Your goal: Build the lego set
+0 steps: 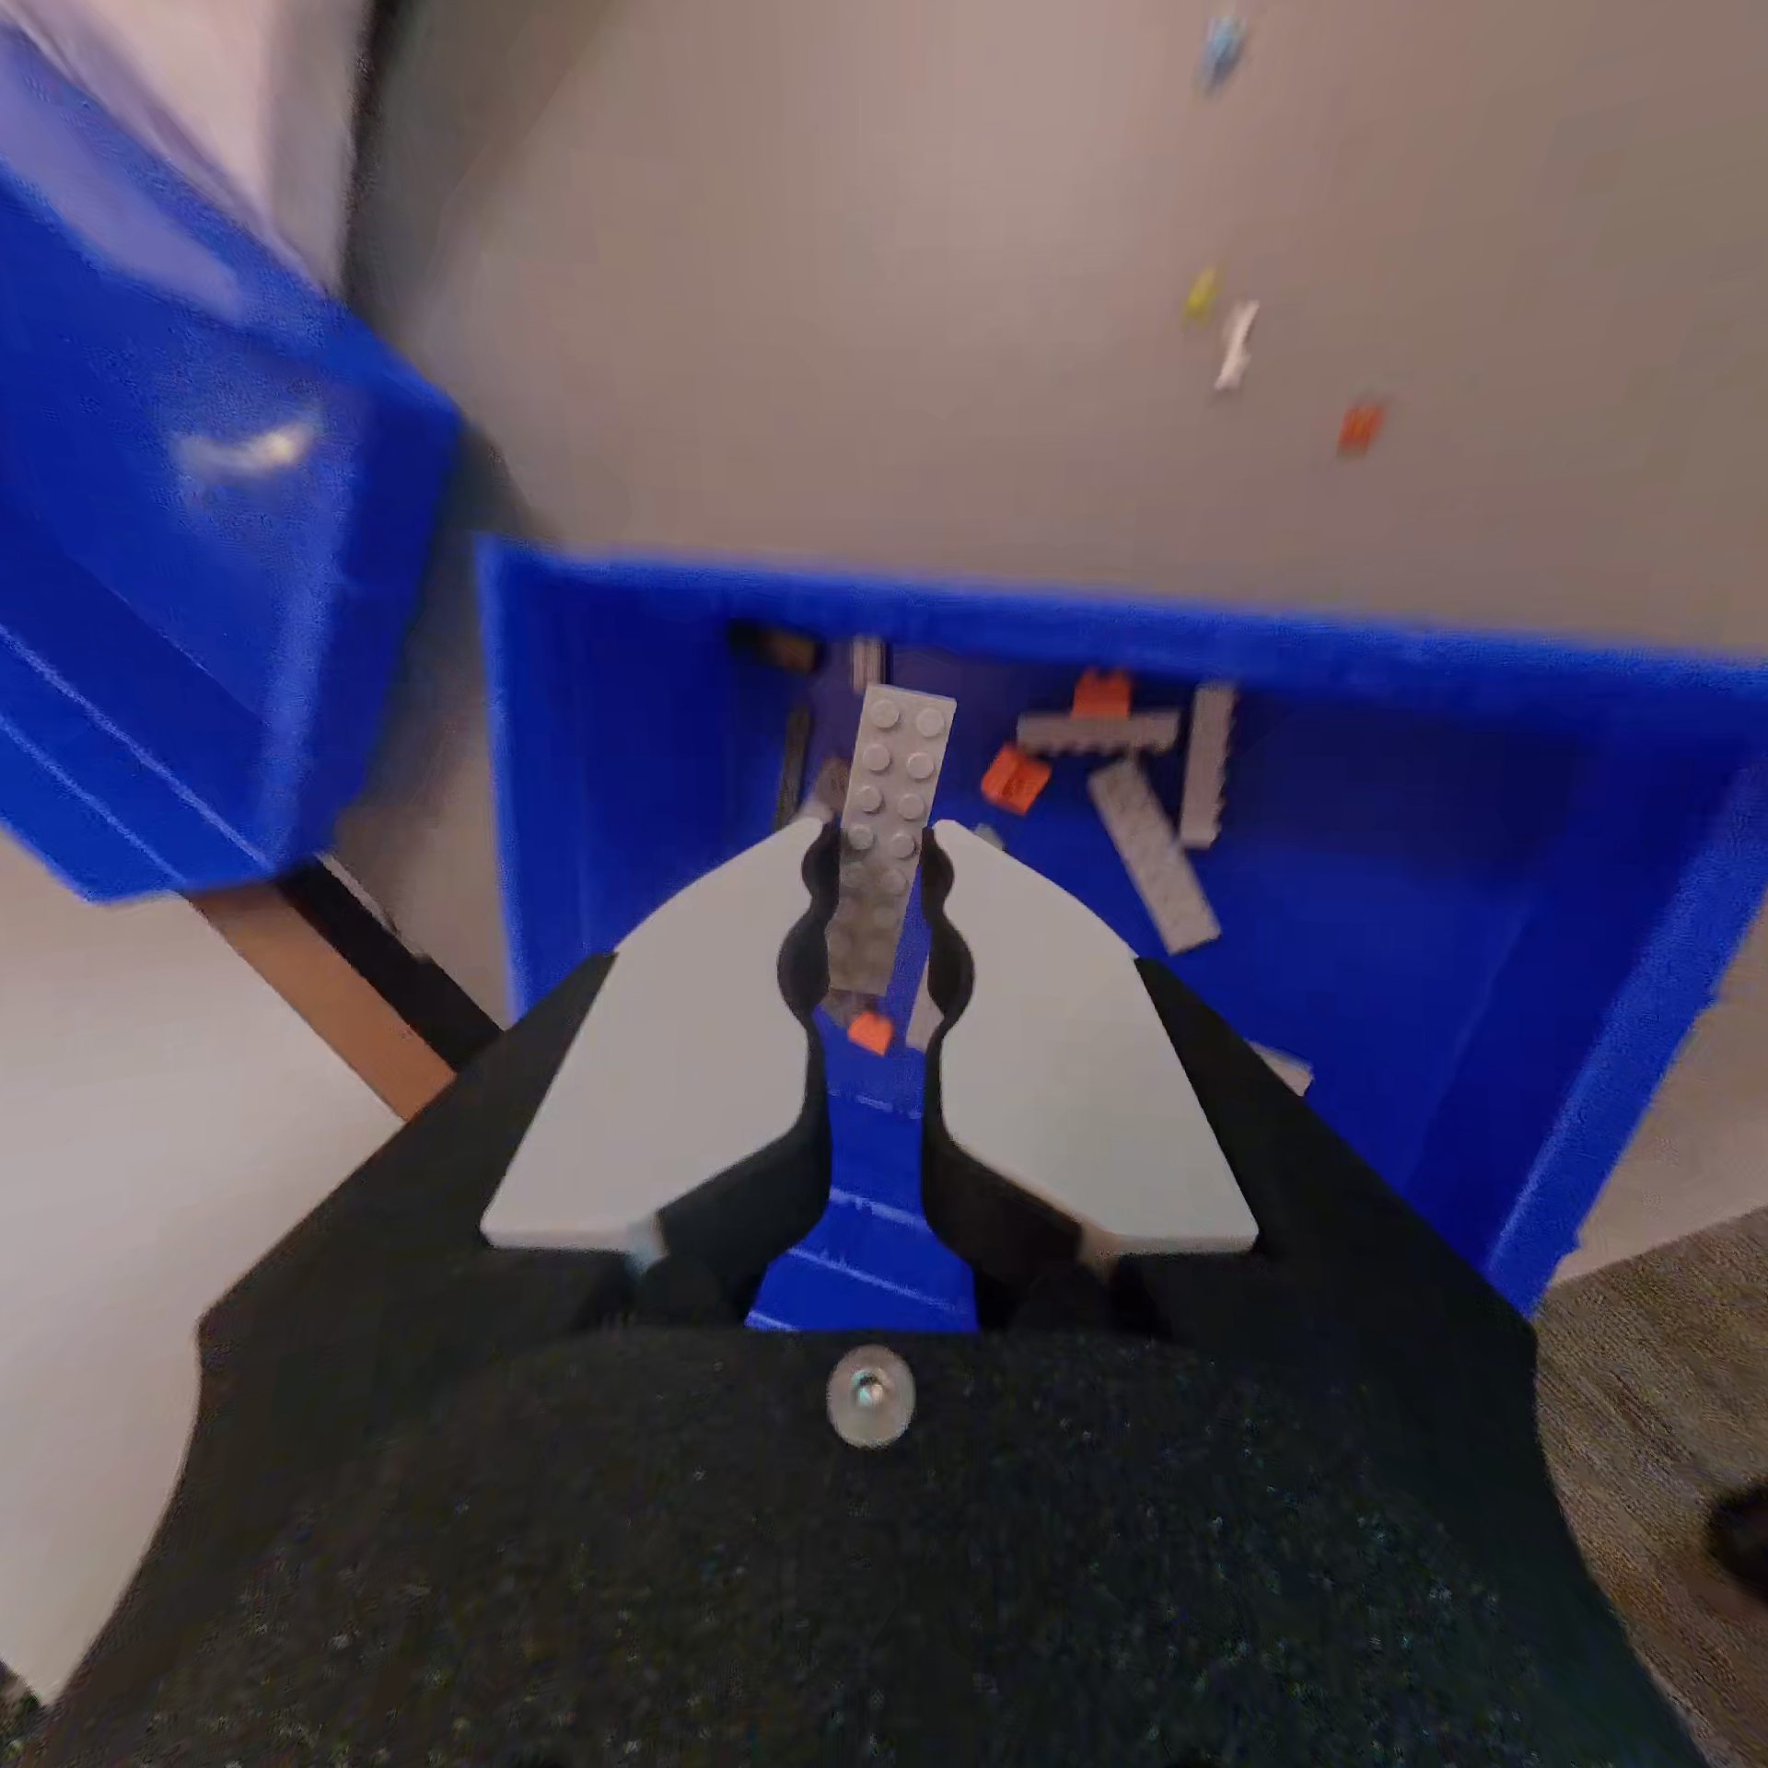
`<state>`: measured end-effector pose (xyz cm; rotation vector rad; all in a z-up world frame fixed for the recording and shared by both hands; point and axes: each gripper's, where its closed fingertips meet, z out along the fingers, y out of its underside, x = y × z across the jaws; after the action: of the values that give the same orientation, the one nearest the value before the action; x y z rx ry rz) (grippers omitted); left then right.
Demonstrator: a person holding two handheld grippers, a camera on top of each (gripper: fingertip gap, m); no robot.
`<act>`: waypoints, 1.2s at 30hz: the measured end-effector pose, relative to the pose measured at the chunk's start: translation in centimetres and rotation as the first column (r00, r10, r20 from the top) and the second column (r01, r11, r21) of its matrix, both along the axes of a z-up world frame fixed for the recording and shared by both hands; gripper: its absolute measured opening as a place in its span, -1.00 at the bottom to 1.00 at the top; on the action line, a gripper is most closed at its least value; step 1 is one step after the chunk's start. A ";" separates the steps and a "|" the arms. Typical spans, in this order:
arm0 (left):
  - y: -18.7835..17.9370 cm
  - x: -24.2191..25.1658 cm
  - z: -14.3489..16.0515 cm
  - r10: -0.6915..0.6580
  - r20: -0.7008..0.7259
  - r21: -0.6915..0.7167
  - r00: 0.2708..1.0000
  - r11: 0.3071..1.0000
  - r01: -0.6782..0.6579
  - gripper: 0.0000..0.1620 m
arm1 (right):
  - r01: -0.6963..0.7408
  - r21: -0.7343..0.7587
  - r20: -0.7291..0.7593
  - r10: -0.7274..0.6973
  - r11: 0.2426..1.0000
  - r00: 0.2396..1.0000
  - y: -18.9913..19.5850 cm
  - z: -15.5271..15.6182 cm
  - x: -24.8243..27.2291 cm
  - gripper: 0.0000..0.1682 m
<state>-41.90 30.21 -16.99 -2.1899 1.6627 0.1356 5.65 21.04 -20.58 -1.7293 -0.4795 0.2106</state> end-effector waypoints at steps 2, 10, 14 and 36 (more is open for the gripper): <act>-0.9 4.2 2.5 -0.049 0.038 0.065 0.998 0.997 0.046 -0.81 | 0.012 0.012 -0.009 -0.012 1.000 1.000 0.0 0.4 0.2 -1.00; -8.3 22.3 0.6 -0.323 0.141 -0.049 0.936 0.942 0.332 -0.80 | 0.049 0.064 -0.063 -0.045 0.997 0.997 -0.2 2.2 1.8 -0.90; -10.9 28.7 -3.4 -0.384 0.164 -0.121 0.909 0.906 0.405 -0.80 | 0.099 0.081 -0.062 -0.094 0.992 0.994 -0.2 2.7 2.9 -0.88; -13.6 33.7 -12.0 -0.349 0.217 -0.242 0.912 0.886 0.396 -0.80 | 0.534 0.197 -0.175 -0.507 0.822 0.844 -1.3 5.8 11.5 -1.00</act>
<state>-8.23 16.61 -29.01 -1.9477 2.0693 -0.4049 17.15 19.77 -14.74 -1.5349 0.0692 -0.1407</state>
